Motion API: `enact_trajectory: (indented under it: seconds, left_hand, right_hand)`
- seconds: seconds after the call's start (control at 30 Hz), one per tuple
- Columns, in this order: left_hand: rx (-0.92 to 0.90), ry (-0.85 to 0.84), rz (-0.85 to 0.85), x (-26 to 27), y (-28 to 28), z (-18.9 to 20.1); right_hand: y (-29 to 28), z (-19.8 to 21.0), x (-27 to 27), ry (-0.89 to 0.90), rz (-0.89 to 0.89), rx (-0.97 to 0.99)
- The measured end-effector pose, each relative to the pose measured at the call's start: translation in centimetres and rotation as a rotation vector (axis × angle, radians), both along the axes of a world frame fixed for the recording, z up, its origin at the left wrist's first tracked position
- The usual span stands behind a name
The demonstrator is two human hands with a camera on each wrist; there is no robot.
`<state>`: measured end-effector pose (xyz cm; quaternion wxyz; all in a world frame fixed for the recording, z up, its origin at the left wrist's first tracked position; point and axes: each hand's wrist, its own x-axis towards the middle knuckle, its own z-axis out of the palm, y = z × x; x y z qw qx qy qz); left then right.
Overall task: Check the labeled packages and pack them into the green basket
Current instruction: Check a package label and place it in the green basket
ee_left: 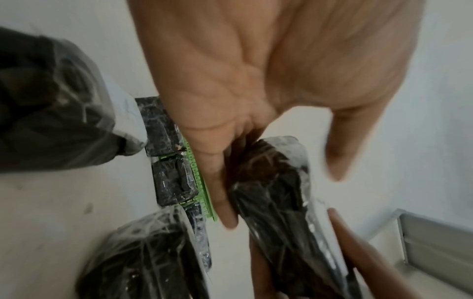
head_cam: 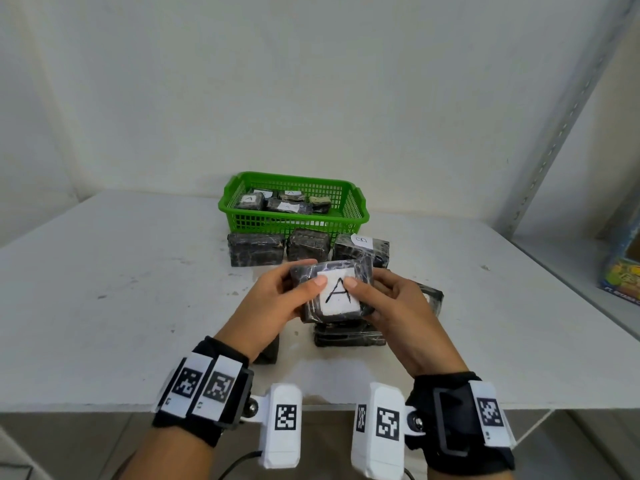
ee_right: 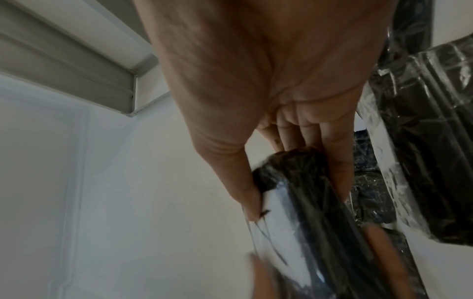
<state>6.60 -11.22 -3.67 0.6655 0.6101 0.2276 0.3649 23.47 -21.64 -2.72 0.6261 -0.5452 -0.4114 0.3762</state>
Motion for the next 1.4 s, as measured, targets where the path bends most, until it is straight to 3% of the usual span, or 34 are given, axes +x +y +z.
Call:
enact_trajectory:
  seconds: [0.17, 0.4, 0.6, 0.83, 1.03, 1.4]
  left_hand:
    - [0.092, 0.065, 0.085, 0.1, 0.3, 0.2]
    - [0.049, 0.053, 0.085, -0.2, 0.9, 0.7]
    - [-0.090, -0.040, 0.053, 0.1, 1.2, 1.1]
    - [-0.027, 0.036, 0.083, -0.4, 2.0, 1.0]
    - [0.180, 0.208, 0.001, -1.0, 1.7, 1.2]
    - [0.178, 0.091, 0.124, -0.1, 1.9, 0.6]
  right_hand:
    - [0.9, -0.5, -0.4, -0.027, -0.085, -0.004]
    - [0.8, -0.3, -0.3, -0.036, -0.039, 0.006]
    - [1.4, -0.2, -0.3, -0.009, -0.037, 0.002]
    - [2.1, 0.2, -0.3, -0.076, -0.075, 0.010]
    - [1.2, 1.5, 0.2, -0.176, -0.039, 0.138]
    - [1.7, 2.8, -0.6, 0.073, 0.134, -0.095]
